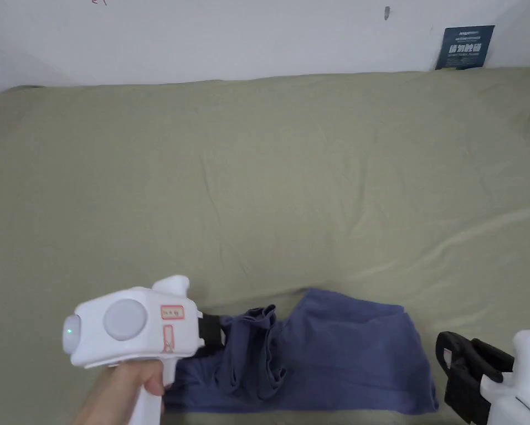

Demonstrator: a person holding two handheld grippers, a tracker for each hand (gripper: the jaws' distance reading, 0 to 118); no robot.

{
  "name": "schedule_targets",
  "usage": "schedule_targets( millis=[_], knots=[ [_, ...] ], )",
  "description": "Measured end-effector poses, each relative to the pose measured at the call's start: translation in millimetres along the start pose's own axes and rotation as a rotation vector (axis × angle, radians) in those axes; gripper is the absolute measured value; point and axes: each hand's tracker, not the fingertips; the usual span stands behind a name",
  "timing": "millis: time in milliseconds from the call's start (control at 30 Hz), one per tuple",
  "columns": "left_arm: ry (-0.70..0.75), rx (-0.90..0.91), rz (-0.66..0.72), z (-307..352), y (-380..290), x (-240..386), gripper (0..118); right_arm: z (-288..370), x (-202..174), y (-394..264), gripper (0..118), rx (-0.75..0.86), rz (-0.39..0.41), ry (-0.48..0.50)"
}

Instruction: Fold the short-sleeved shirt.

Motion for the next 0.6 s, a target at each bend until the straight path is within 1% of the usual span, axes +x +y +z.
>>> schedule_targets(
  millis=[67, 100, 200, 333, 400, 500, 600],
  knots=[
    [-0.068, -0.06, -0.02, -23, -13, 18, 0, 0, 0, 0, 2, -0.007, 0.008, -0.011],
    [-0.103, -0.037, -0.015, -31, -17, 27, 0, -1, 0, 0, 2, -0.01, 0.01, -0.013],
    [-0.09, -0.017, -0.04, -41, -22, 40, 0, -3, 2, -2, 2, -0.024, 0.012, -0.018],
    [-0.117, -0.021, -0.038, -28, -16, 33, 0, -6, -1, -2, 2, -0.035, 0.02, -0.018],
    [-0.129, 0.004, -0.038, -6, -12, 27, 0, -7, -4, -1, 2, -0.035, 0.02, -0.013],
    [-0.169, 0.096, -0.037, 43, -9, 8, 0, -9, -10, 1, 2, -0.032, 0.026, 0.004],
    [-0.111, 0.178, -0.027, 93, -7, -31, 0, -13, -19, 3, 2, -0.036, 0.044, 0.021]
  ],
)
